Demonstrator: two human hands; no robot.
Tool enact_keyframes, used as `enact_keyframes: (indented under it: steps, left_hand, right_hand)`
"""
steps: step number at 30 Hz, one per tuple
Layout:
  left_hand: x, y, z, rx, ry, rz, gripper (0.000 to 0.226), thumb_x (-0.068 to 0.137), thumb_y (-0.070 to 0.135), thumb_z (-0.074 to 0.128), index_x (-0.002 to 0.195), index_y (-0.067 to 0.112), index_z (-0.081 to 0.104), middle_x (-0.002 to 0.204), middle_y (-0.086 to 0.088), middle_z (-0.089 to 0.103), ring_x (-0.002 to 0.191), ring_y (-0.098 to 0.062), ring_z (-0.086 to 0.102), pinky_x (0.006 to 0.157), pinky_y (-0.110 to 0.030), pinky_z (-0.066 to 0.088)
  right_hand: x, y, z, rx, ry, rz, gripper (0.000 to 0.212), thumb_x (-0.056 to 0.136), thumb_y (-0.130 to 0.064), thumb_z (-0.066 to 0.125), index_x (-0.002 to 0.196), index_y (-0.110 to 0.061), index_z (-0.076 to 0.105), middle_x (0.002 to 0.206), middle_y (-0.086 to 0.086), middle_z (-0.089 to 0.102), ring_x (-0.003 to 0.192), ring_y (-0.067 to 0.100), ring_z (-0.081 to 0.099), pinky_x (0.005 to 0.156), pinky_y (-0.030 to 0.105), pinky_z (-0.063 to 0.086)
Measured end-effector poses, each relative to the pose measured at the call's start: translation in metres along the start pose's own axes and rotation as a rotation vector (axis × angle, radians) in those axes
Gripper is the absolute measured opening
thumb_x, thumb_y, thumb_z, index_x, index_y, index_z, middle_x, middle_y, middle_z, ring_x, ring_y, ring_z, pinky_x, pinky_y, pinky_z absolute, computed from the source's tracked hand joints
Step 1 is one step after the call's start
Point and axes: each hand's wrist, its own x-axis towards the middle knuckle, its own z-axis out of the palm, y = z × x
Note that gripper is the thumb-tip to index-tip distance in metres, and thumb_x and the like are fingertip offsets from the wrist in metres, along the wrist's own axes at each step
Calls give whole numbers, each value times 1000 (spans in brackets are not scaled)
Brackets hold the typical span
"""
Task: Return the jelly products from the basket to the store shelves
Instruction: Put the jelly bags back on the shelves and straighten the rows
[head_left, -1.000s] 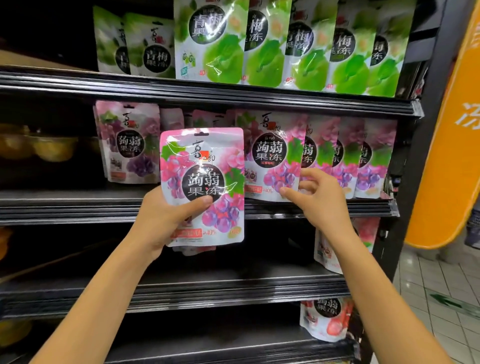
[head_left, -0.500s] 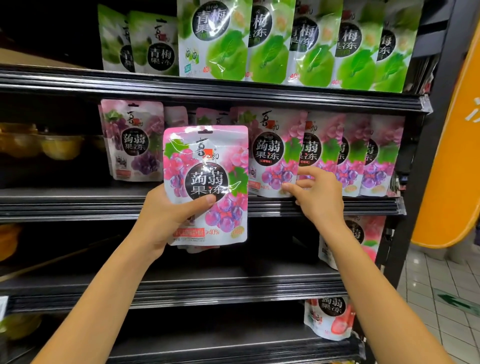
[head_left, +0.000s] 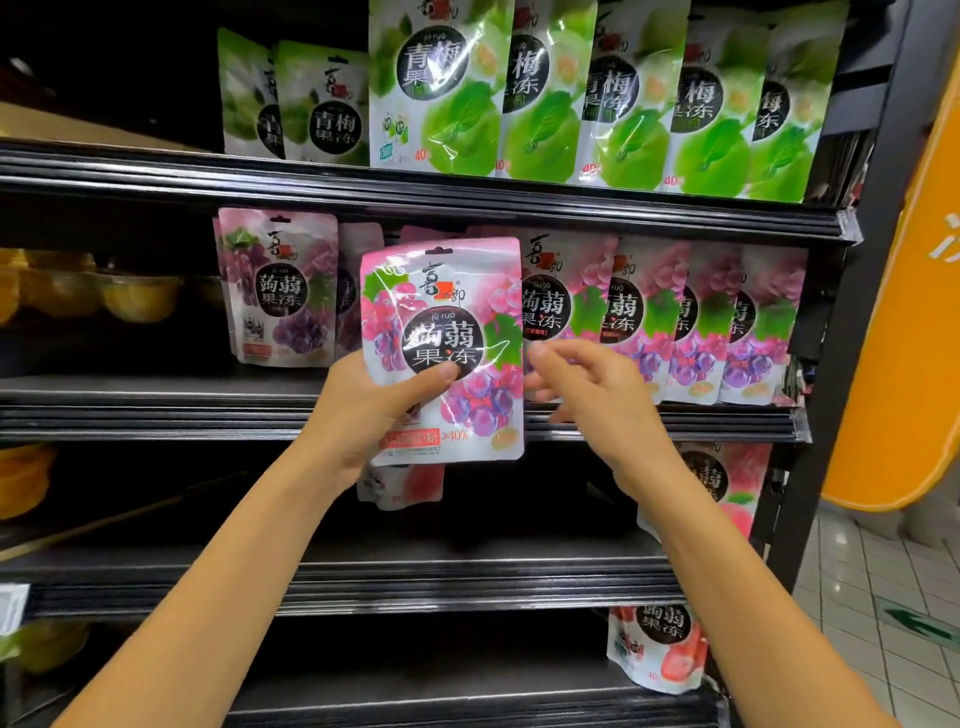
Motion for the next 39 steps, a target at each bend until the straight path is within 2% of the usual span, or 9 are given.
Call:
enact_keyframes:
  steps: [2, 5, 8, 11, 16, 20, 25, 31, 39]
  left_hand:
    - [5, 4, 4, 14, 7, -12, 45, 57, 40, 86, 97, 22, 75, 96, -3, 78, 90, -22, 75, 79, -38, 58]
    - [14, 13, 9, 49, 10, -10, 42, 56, 40, 86, 91, 21, 75, 92, -1, 78, 86, -18, 75, 76, -34, 59]
    - [19, 19, 10, 140, 84, 33, 50, 63, 45, 83, 103, 23, 63, 93, 7, 75, 82, -4, 73, 63, -17, 55]
    - [15, 14, 9, 287, 243, 144, 59, 78, 47, 76, 124, 26, 45, 112, 18, 55, 93, 13, 59, 72, -6, 48]
    - [0, -3, 16, 661, 196, 481, 45, 91, 24, 65, 133, 28, 47, 131, 8, 45, 121, -12, 45, 103, -33, 40]
    - [-4, -16, 24, 893, 98, 468, 34, 90, 19, 62, 123, 28, 63, 132, 5, 52, 119, -15, 51, 103, -40, 40]
    - [-8, -27, 28, 941, 68, 425, 37, 91, 20, 60, 128, 28, 60, 136, 7, 48, 117, -13, 53, 103, -37, 41]
    - [-9, -26, 37, 979, 61, 445, 40, 92, 24, 60, 132, 23, 59, 132, 4, 52, 119, -13, 51, 104, -33, 36]
    - [-11, -27, 44, 1011, 52, 450, 40, 93, 25, 59, 133, 22, 57, 129, 5, 52, 119, -12, 49, 106, -29, 31]
  right_hand:
    - [-1, -5, 9, 138, -143, 74, 24, 88, -34, 70, 105, -16, 71, 87, 6, 76, 78, 12, 73, 60, 23, 55]
    - [6, -7, 16, 202, -105, 65, 18, 83, -16, 77, 100, -13, 72, 79, 4, 77, 70, 14, 74, 55, 21, 54]
    - [16, -5, 18, 261, -26, 84, 17, 79, -11, 79, 94, -14, 74, 79, 6, 77, 70, 15, 74, 59, 25, 56]
    - [27, -1, 23, 257, 73, 141, 36, 76, -14, 82, 109, -7, 70, 85, 10, 76, 79, 20, 74, 75, 37, 58]
    - [42, 3, 34, 185, 218, 93, 28, 80, -14, 80, 106, -9, 70, 66, -2, 74, 64, 9, 71, 64, 29, 55]
    - [40, 10, 41, 46, 208, 25, 23, 86, -14, 73, 108, -13, 65, 87, 4, 75, 78, 13, 72, 69, 26, 55]
    - [34, 20, 28, -122, 212, -67, 14, 87, -20, 73, 97, -24, 65, 80, -8, 69, 70, -4, 66, 61, 5, 48]
    - [27, 26, 18, -279, 274, -90, 22, 83, -12, 74, 104, -14, 70, 73, -9, 68, 70, 0, 67, 69, 18, 55]
    - [21, 32, 12, -270, 353, -126, 18, 81, -13, 78, 96, -12, 68, 80, -5, 68, 70, 1, 66, 61, 2, 44]
